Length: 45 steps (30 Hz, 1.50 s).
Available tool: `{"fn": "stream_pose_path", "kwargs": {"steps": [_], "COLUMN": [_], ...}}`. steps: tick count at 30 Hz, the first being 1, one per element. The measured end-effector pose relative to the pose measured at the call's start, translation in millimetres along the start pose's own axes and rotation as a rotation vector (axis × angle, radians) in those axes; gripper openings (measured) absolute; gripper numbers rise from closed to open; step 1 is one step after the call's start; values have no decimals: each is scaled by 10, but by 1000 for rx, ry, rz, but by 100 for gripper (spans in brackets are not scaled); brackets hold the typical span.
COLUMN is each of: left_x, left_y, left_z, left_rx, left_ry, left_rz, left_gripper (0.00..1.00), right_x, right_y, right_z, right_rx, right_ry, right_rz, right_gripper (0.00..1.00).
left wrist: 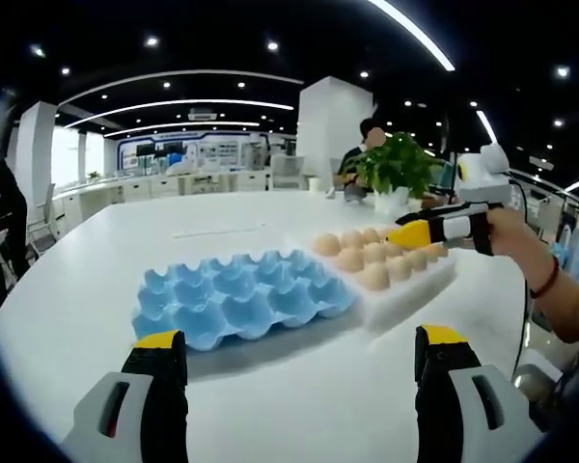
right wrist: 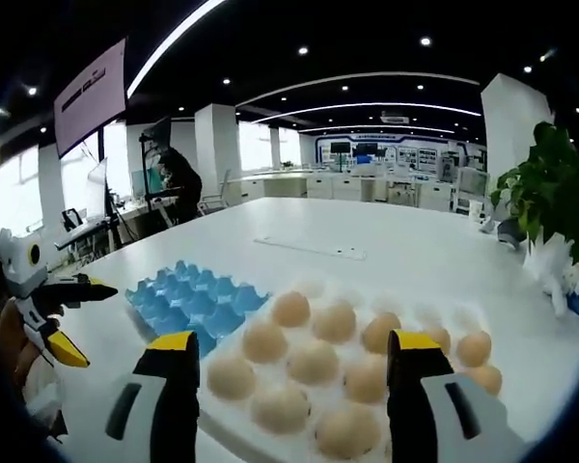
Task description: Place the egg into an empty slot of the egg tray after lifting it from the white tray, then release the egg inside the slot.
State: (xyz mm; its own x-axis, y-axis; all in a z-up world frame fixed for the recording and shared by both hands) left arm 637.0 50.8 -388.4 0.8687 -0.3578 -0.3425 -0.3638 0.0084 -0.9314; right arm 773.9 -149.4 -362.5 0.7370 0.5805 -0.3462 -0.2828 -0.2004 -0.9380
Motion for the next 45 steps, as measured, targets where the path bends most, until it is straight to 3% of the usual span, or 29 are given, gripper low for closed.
{"fn": "stream_pose_path", "kwargs": {"steps": [45], "left_x": [10], "left_y": [-27], "left_z": [69], "left_rx": [14], "left_ry": [-12], "left_rz": [18], "left_gripper": [100], "right_x": [557], "right_y": [-113], "right_z": [217], "right_rx": [-32], "right_ry": [-67], "right_rz": [9], "right_gripper": [68]}}
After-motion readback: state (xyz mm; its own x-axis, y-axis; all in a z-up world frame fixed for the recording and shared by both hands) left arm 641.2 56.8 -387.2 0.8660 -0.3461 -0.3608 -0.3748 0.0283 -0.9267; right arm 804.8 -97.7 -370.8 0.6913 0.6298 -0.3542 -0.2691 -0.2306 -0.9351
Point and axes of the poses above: the point that each gripper's makers call its tool centre point, and the gripper's own axes: x roughly forward along the fingers, z roughly to its left, y roughly out of its underside, the point moved 3 cm from there along -x, roughly backward along the fingers, and after that the axes turned 4 degrees about y, right-handed, at the moved point
